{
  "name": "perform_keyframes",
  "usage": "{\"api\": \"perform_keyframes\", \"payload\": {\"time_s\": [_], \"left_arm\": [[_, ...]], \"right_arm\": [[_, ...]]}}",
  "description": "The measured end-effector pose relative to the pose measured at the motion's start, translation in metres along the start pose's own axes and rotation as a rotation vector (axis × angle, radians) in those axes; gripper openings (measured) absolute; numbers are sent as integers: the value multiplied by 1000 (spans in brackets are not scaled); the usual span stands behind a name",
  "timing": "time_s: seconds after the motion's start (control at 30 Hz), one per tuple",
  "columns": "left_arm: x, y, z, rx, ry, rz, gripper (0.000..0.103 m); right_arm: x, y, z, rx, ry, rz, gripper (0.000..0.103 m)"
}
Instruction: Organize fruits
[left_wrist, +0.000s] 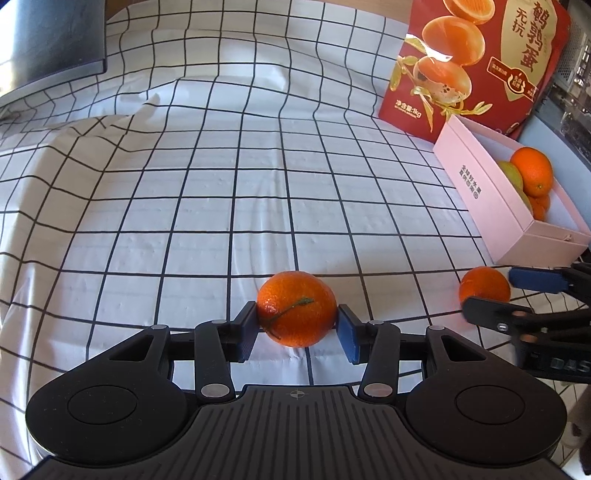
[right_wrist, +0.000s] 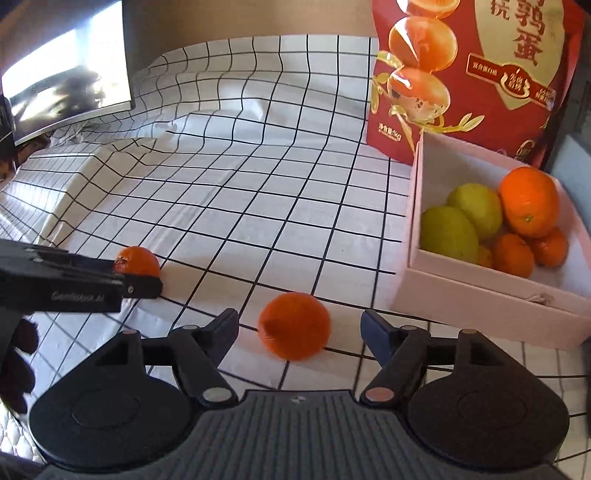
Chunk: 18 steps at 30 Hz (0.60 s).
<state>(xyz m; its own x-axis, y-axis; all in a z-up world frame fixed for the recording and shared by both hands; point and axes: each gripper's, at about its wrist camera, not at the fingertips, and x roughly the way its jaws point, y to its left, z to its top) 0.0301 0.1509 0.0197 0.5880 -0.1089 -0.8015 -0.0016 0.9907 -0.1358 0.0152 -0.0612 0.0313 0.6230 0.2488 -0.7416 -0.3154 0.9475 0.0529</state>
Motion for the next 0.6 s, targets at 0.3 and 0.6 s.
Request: {"api": "perform_keyframes", "payload": {"time_s": [0.3, 0.6], "left_arm": [[0, 2, 2, 13, 2, -11, 50], [-1, 2, 1, 16, -2, -13, 51]], "right_arm": [[12, -5, -13, 8, 55, -49, 73], [-1, -29, -30, 15, 61, -122, 79]]}}
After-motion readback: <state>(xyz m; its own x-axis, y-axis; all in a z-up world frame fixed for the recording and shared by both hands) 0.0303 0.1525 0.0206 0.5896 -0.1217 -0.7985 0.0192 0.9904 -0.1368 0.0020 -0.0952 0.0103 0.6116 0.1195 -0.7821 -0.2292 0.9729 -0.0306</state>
